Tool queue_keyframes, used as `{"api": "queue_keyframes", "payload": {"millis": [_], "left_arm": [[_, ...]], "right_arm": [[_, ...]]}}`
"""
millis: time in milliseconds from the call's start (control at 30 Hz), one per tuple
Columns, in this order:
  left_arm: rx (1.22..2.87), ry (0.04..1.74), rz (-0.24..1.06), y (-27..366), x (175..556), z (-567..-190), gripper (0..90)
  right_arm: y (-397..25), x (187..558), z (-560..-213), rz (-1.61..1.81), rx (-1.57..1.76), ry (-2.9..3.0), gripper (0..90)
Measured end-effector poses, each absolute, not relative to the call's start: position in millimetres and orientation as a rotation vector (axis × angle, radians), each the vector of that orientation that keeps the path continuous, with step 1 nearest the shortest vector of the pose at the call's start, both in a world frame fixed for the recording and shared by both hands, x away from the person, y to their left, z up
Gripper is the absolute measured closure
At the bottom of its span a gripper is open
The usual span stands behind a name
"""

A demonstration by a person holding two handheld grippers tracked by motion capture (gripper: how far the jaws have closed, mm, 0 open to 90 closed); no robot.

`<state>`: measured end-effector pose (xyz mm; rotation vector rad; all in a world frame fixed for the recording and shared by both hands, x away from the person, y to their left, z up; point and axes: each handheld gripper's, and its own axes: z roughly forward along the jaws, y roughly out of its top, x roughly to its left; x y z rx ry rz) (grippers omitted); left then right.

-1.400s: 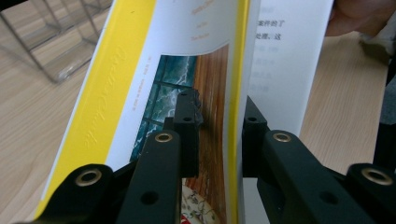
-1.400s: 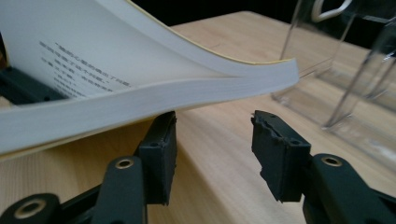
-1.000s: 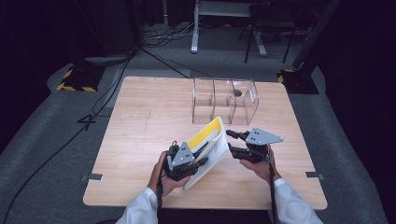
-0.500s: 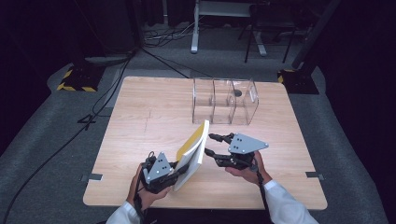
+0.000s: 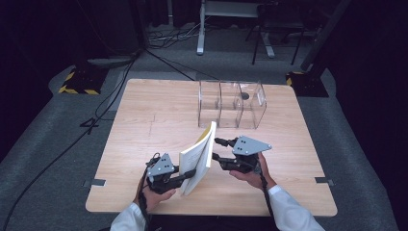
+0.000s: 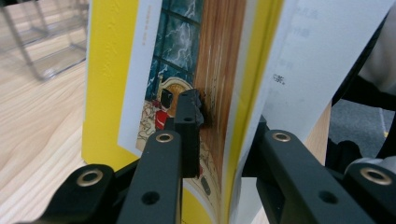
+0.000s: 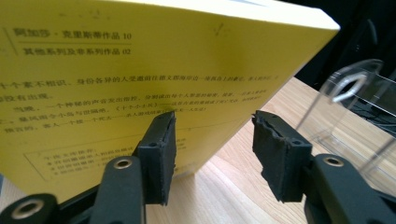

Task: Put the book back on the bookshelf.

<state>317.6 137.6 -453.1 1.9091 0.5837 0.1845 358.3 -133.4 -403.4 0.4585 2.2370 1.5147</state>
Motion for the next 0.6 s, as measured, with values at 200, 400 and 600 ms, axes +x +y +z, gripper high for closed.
{"api": "queue_keyframes", "payload": {"millis": [200,400,600], "left_arm": [[1.931,0.514,0.196,98,335,-453,74.8],[1.948,0.461,0.198,68,345,-452,73.3],[1.996,0.475,0.278,69,342,-449,67.4]], "right_arm": [[-159,364,-398,1.505,0.531,2.182,51.9],[-184,364,-398,1.486,0.594,2.138,52.4],[-194,357,-405,1.482,0.568,2.197,45.5]]}}
